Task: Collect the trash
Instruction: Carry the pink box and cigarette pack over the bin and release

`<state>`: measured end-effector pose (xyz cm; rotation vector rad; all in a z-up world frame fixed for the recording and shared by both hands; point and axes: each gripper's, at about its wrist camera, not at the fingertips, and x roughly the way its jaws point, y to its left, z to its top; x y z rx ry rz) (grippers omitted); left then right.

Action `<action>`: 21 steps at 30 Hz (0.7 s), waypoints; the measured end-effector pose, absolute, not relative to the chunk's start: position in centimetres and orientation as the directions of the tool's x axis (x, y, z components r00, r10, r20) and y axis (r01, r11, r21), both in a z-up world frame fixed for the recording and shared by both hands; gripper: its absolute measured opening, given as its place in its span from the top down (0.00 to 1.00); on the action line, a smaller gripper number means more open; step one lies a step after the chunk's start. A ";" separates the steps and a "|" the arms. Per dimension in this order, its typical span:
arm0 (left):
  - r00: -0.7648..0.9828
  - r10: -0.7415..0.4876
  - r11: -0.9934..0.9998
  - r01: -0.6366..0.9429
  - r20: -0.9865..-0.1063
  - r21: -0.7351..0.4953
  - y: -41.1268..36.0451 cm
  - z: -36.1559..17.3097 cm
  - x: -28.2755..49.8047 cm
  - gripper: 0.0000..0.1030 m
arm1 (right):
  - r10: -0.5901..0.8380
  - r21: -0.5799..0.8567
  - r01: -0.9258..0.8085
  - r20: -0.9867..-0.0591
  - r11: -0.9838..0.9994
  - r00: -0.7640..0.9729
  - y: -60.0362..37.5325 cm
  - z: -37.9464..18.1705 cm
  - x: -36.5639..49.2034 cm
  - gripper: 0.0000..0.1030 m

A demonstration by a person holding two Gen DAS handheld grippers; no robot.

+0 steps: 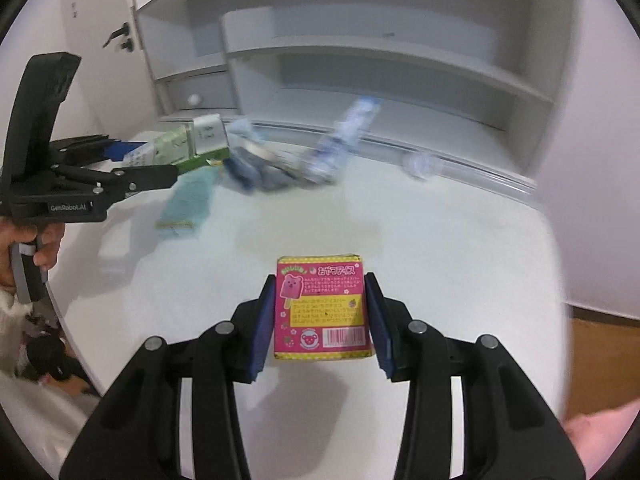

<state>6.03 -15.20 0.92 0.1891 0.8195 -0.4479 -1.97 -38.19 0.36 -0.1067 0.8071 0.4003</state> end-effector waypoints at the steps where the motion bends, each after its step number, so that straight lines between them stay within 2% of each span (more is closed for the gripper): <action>1: 0.586 -0.335 0.871 0.490 -0.738 -0.006 -16.8 1.1 5.4 0.37 | 0.271 0.039 -0.354 -0.722 0.935 0.637 -40.1 0.7 -3.2 0.59; 6: 0.455 -0.513 0.670 0.742 -0.728 -0.008 -29.0 1.6 -0.5 0.37 | 0.071 0.026 -0.075 -0.723 0.997 0.688 -52.6 0.7 -11.6 0.59; 11: 0.240 -0.606 0.388 0.922 -0.758 -0.019 -41.2 -0.3 -9.0 0.37 | -0.001 0.158 0.179 -0.749 0.971 0.663 -63.1 -3.4 -20.5 0.59; 15: 0.086 -0.538 0.210 0.977 -0.838 -0.034 -49.1 -5.5 -14.8 0.37 | -0.009 0.234 0.336 -0.808 0.912 0.589 -68.8 -10.5 -25.7 0.59; 19: -0.025 -0.365 0.168 0.981 -0.931 -0.092 -55.0 -14.4 -16.6 0.37 | 0.077 0.341 0.448 -0.857 0.827 0.509 -72.4 -19.8 -28.0 0.59; 21: -0.085 -0.231 0.185 0.974 -0.969 -0.130 -57.4 -21.0 -16.4 0.37 | 0.155 0.384 0.497 -0.884 0.778 0.441 -73.2 -26.3 -27.9 0.59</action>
